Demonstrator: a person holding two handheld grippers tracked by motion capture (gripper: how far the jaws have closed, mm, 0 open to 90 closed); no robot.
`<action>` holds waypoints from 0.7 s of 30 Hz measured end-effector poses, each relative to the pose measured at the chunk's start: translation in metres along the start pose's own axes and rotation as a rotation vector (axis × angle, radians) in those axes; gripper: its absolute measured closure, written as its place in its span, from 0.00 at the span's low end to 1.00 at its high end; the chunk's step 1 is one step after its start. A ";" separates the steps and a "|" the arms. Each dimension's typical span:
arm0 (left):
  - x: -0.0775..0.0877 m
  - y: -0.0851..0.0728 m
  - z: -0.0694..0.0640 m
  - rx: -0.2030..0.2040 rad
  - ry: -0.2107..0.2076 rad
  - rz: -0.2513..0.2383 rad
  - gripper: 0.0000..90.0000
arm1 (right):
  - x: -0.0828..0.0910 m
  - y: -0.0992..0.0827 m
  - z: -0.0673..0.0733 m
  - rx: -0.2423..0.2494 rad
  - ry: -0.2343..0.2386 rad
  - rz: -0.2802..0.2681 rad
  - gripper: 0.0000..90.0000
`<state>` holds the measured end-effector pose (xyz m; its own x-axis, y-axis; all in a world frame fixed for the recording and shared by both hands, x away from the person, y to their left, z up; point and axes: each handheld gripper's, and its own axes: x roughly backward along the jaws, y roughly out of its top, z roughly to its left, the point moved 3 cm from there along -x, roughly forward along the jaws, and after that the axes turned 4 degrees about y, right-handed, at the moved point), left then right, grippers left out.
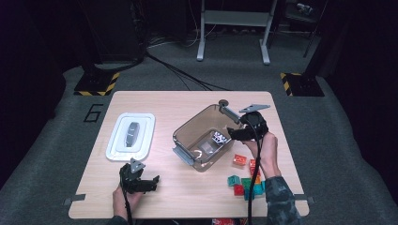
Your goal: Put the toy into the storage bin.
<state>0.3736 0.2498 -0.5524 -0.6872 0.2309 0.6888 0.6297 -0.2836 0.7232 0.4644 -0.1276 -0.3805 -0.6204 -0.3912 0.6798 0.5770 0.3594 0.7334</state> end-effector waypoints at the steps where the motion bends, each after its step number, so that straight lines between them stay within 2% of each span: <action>1: 0.000 0.000 0.000 -0.001 0.000 0.000 0.03 | 0.002 -0.003 -0.001 -0.004 -0.001 -0.001 0.20; 10: 0.000 0.000 0.000 0.000 0.000 -0.001 0.03 | 0.015 -0.038 -0.011 -0.058 -0.004 0.012 0.13; 11: 0.000 0.000 0.000 0.000 0.000 -0.001 0.03 | 0.017 -0.047 -0.014 -0.073 -0.007 0.014 0.12; 12: 0.000 0.000 0.000 0.000 0.000 -0.001 0.03 | 0.017 -0.047 -0.014 -0.073 -0.007 0.014 0.12; 19: 0.000 0.000 0.000 0.000 0.000 0.000 0.03 | 0.023 -0.082 -0.021 -0.123 -0.027 0.039 0.05; 21: 0.000 0.000 0.000 0.000 0.000 -0.001 0.03 | 0.024 -0.087 -0.021 -0.137 -0.028 0.046 0.04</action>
<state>0.3737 0.2498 -0.5524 -0.6878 0.2310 0.6882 0.6291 -0.2832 0.7239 0.4109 -0.1863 -0.4280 -0.6050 -0.3526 0.7139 0.6710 0.2568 0.6956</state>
